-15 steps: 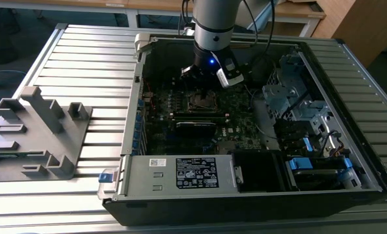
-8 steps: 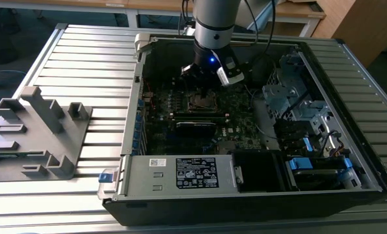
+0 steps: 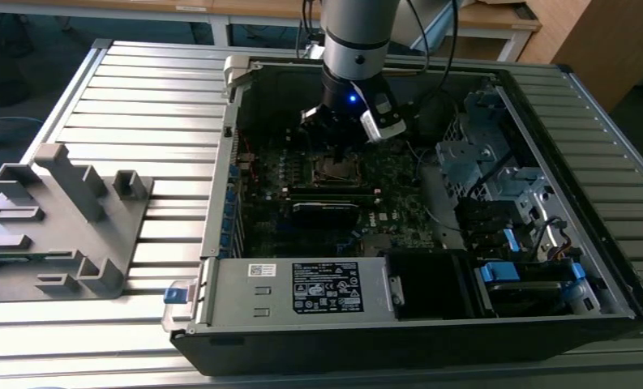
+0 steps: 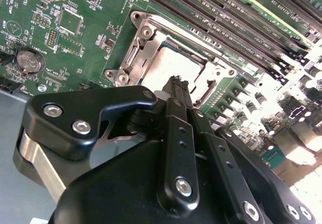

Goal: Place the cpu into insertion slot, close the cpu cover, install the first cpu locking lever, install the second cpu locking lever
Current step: 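Install the first cpu locking lever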

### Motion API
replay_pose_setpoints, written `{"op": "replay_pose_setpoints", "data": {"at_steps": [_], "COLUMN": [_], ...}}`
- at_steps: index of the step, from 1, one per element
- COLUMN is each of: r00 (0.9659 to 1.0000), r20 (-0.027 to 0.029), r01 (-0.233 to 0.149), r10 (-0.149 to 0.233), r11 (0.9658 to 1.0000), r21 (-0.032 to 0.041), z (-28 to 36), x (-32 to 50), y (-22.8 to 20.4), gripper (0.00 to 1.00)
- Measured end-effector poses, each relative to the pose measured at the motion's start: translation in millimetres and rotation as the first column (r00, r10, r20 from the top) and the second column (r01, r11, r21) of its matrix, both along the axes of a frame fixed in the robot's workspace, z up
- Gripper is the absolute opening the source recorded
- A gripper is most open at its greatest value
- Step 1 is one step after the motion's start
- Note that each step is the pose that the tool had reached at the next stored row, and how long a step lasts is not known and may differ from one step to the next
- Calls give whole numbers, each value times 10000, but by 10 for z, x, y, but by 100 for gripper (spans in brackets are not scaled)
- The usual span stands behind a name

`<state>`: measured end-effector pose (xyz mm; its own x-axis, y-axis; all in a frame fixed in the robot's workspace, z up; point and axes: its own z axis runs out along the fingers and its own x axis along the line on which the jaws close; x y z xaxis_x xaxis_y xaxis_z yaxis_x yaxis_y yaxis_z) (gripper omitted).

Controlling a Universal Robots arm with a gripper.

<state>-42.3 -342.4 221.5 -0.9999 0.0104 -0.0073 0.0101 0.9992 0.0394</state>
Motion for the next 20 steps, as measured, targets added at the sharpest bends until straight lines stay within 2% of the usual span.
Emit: {"op": "replay_pose_setpoints", "data": {"at_steps": [9,20], "r00": [10000,10000], "r20": [0,0], "r01": [0,0], "r10": [0,0], "r11": [10000,10000], "r21": [3,3], "z": [55,69], "x": [0,0], "y": [0,0], "gripper": [11,11]}}
